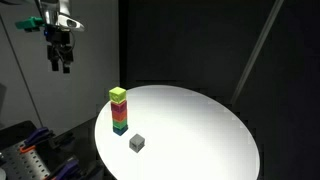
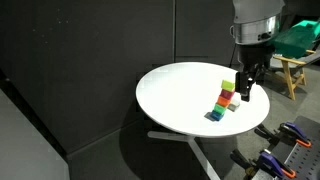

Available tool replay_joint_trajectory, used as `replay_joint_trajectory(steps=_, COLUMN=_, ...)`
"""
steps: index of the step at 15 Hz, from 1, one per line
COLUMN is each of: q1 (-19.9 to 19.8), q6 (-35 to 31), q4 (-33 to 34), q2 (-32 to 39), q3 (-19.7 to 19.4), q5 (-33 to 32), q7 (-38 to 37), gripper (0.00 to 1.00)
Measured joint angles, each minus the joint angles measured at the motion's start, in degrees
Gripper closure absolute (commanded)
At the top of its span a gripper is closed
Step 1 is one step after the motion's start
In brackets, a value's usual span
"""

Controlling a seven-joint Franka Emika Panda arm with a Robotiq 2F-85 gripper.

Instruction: Put the grey block on top of the yellow block on the pile

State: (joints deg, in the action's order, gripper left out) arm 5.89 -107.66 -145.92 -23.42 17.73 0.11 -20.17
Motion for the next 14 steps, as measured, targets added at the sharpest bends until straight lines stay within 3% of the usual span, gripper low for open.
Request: replay_joint_trajectory(steps=14, q1=0.42, q6=-0.09, q4=0.0, q2=0.0, q3=-1.42, q5=0.0, q7=0.24, gripper=0.0)
